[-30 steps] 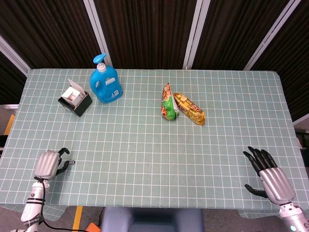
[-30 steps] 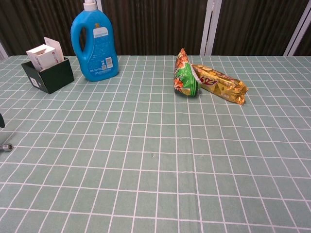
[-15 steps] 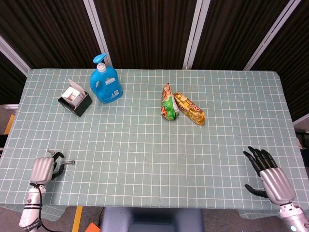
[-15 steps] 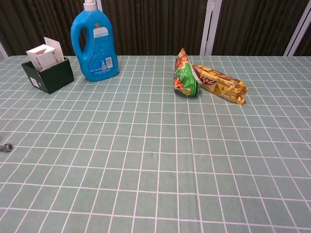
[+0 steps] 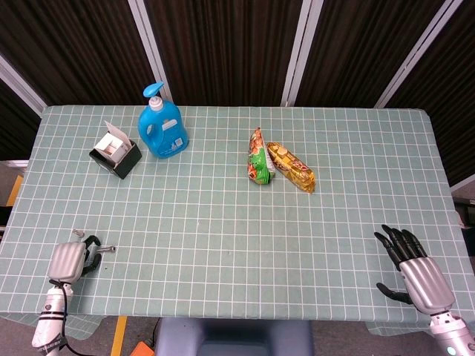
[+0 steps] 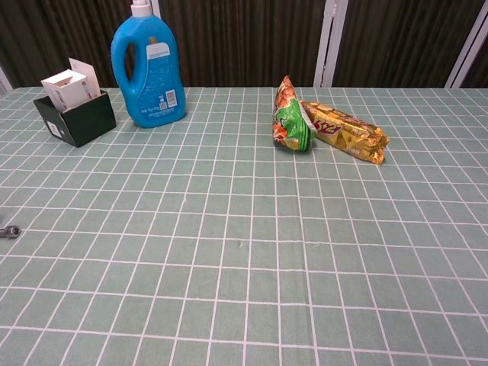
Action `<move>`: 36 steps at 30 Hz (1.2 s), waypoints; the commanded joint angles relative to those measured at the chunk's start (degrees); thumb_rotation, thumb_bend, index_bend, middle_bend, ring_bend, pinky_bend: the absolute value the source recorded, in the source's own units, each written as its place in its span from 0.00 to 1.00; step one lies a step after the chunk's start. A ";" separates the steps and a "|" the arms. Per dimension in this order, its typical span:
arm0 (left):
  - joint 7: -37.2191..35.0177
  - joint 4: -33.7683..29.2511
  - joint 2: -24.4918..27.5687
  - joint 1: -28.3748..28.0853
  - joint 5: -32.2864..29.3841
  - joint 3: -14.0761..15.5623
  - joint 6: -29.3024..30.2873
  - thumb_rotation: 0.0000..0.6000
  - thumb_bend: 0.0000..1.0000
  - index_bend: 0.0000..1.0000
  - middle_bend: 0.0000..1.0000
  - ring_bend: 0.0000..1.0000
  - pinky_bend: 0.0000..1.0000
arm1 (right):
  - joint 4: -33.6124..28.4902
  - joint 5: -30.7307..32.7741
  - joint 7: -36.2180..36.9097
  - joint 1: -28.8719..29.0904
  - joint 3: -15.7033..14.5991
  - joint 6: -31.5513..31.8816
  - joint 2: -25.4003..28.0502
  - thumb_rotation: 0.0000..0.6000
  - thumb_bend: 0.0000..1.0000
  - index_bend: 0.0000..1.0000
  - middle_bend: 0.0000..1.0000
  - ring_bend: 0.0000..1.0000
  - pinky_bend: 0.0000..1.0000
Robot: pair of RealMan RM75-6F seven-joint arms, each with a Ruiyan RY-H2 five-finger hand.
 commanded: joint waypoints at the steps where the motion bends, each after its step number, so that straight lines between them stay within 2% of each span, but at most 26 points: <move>1: 0.24 0.32 -0.22 -0.08 0.06 -0.12 -0.43 1.00 0.39 0.49 1.00 1.00 1.00 | -0.01 -0.02 -0.04 0.01 -0.02 -0.03 0.00 1.00 0.27 0.00 0.00 0.00 0.00; 14: 0.14 1.19 -0.72 -0.34 0.23 -0.75 -1.79 1.00 0.39 0.50 1.00 1.00 1.00 | 0.04 0.11 -0.28 0.00 0.05 -0.08 -0.12 1.00 0.27 0.00 0.00 0.00 0.00; 22: -0.30 1.55 -0.67 -0.62 0.43 -0.92 -2.73 1.00 0.39 0.57 1.00 1.00 1.00 | 0.02 0.19 -0.38 -0.02 0.08 -0.07 -0.13 1.00 0.27 0.00 0.00 0.00 0.00; 36: 0.69 -2.07 1.66 -0.03 1.80 -1.27 0.29 1.00 0.39 0.58 1.00 1.00 1.00 | -0.01 0.18 -0.41 -0.02 0.07 -0.10 -0.13 1.00 0.27 0.00 0.00 0.00 0.00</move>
